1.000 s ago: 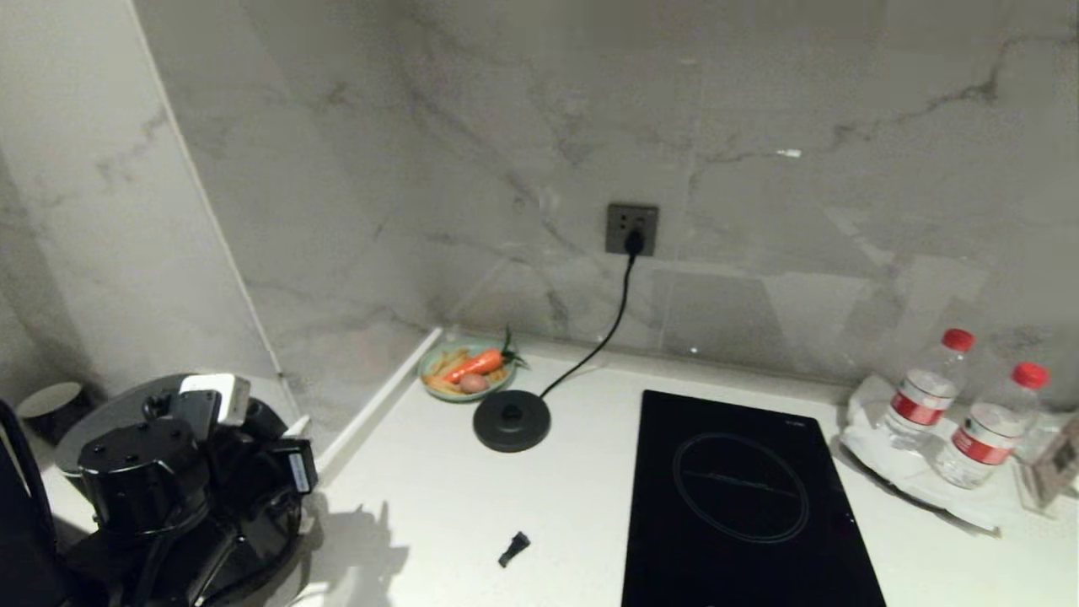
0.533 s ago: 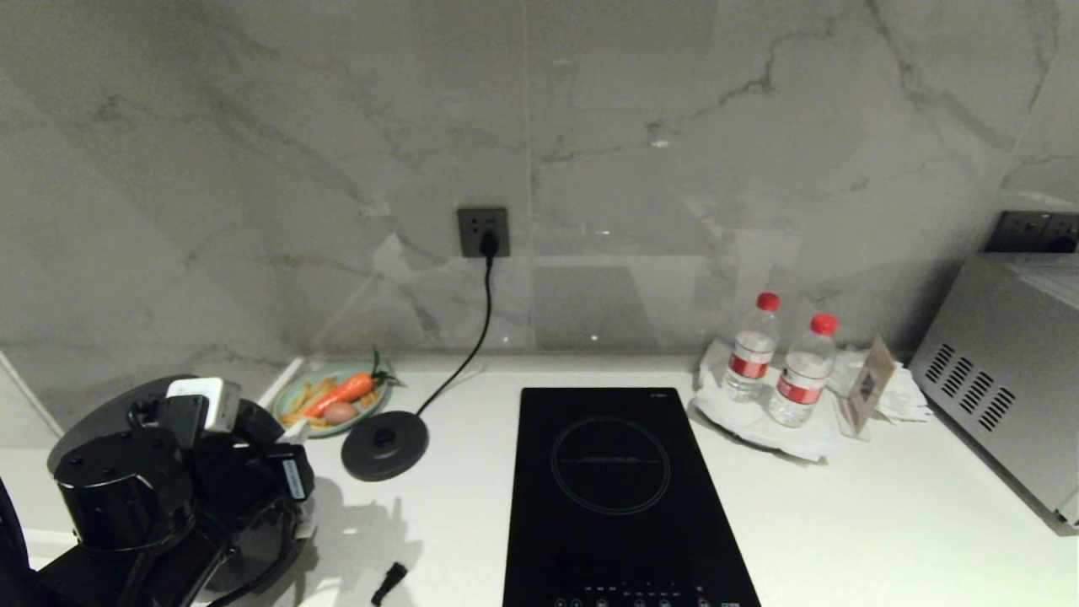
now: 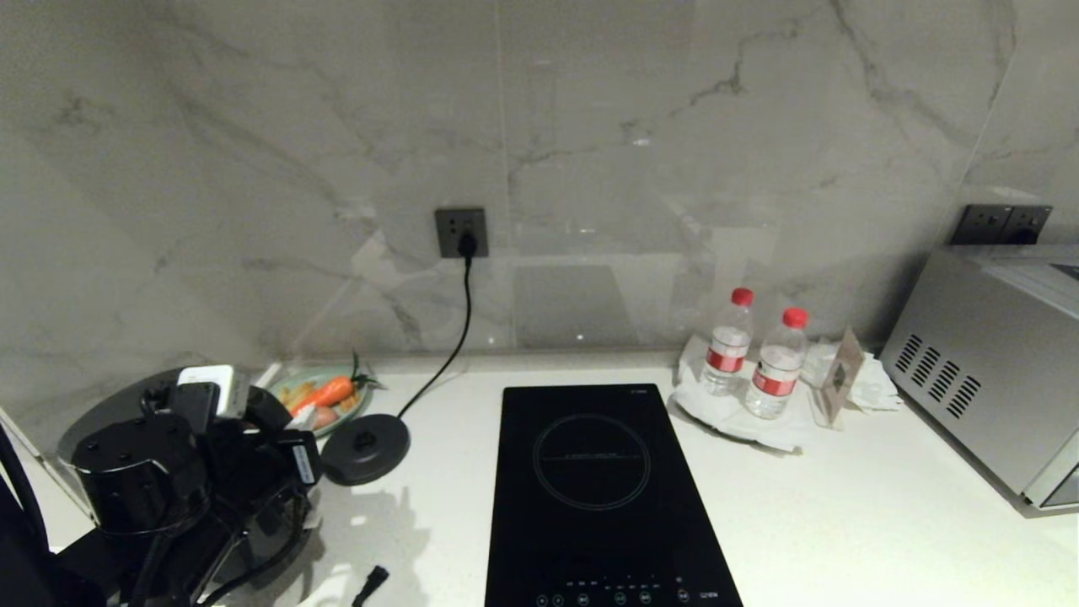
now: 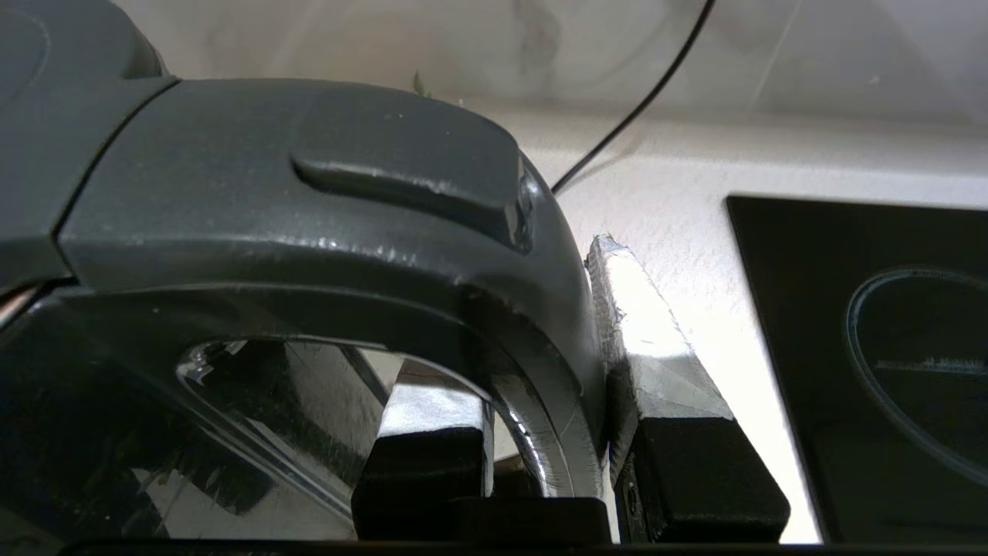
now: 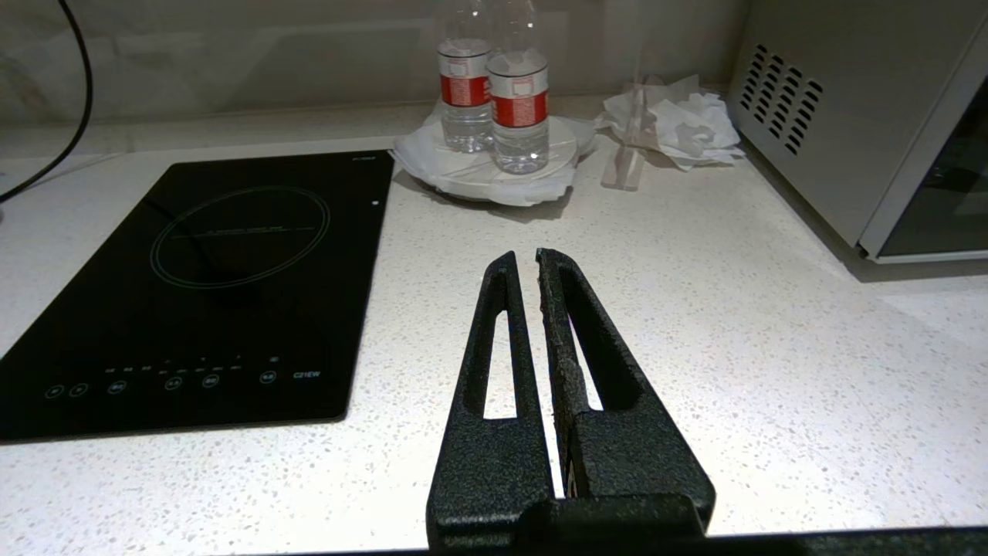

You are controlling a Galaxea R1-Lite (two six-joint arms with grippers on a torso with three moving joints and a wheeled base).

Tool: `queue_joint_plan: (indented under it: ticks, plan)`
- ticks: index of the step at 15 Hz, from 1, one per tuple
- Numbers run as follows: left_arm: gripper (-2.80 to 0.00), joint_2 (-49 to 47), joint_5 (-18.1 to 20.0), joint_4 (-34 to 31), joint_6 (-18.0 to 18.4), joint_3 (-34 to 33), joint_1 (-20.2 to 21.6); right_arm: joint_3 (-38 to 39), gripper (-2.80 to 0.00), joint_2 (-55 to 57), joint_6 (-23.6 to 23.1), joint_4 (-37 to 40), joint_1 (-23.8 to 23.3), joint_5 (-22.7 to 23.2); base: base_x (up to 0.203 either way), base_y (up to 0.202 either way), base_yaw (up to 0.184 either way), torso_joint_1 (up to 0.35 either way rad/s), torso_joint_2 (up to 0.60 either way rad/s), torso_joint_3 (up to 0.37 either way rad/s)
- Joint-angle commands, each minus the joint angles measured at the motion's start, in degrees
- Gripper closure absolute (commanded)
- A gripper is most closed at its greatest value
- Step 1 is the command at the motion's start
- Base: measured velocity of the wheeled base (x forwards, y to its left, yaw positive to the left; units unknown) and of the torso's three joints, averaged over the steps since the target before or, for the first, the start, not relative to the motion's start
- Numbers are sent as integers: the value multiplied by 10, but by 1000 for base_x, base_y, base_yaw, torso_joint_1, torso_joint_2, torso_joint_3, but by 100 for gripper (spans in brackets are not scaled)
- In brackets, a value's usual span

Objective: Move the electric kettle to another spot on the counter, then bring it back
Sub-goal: Place it on the power base

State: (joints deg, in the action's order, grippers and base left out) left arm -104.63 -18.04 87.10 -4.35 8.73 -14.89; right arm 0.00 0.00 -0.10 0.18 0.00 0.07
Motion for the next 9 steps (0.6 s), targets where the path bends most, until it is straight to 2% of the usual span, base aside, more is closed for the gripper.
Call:
queue_joint_plan:
  ticks: [1,4,9]
  plan:
    - [0,-8,-2,6,11,20,-14,0,0,1,0,0,0,1,0,0,0,0,0,0]
    - [0,-13,0,6,39,29,-15,0,0,1,0,0,0,0,0,0,0,0,0,0]
    - [0,-11,6,6,46,40,-31,0,0,1,0,0,0,0,0,0,0,0,0,0]
